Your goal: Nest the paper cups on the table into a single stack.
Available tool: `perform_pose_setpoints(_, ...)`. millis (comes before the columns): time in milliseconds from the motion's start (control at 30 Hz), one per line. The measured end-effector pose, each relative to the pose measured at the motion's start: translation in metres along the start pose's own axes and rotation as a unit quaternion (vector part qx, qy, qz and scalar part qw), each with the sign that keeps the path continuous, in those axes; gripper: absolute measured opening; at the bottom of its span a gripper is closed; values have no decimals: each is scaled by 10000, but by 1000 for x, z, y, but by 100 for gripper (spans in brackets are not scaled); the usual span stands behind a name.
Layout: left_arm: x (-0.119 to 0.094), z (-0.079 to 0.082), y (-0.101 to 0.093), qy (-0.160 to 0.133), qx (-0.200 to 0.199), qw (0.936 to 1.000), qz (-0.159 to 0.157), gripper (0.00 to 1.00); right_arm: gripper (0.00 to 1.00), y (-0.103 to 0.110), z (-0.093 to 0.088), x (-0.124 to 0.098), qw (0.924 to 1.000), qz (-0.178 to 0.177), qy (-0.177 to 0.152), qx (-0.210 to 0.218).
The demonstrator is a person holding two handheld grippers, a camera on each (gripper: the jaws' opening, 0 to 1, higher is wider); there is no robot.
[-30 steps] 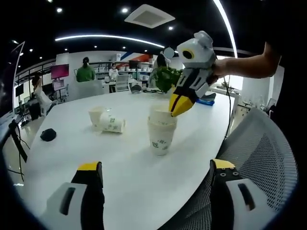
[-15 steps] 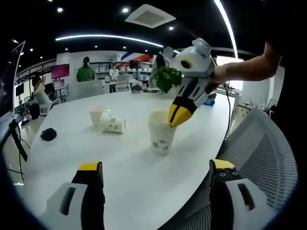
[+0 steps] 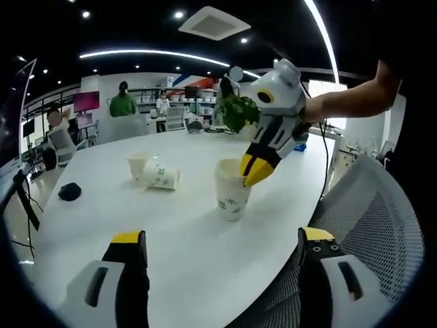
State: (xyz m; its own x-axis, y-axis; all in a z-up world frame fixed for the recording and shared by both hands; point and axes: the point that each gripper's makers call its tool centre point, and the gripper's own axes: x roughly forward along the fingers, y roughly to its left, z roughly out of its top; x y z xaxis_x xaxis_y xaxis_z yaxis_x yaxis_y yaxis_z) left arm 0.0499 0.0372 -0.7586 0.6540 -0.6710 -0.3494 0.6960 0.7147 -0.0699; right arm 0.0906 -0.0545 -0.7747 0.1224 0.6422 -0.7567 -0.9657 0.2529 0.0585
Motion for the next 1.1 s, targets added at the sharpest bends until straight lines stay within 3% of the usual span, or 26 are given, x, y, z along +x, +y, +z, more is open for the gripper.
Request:
perform_pose_setpoints(233, -1, 0, 0, 11, 8, 10000, 0, 90, 6, 3, -5, 2, 9999, -41, -8, -130)
perform_pose_setpoints(400, -1, 0, 0, 13, -24, 10000, 11, 90, 11, 2, 2, -3, 9994, -117, -222, -242)
perform_pose_setpoints(767, 0, -1, 1, 67, -21, 10000, 52, 91, 32, -4, 15, -36, 9949, -538, -835, -176)
perform_pose_setpoints(1100, -1, 2, 5, 15, -189, 9998, 108, 93, 53, -18, -4, -70, 9845, -1124, -1335, 147)
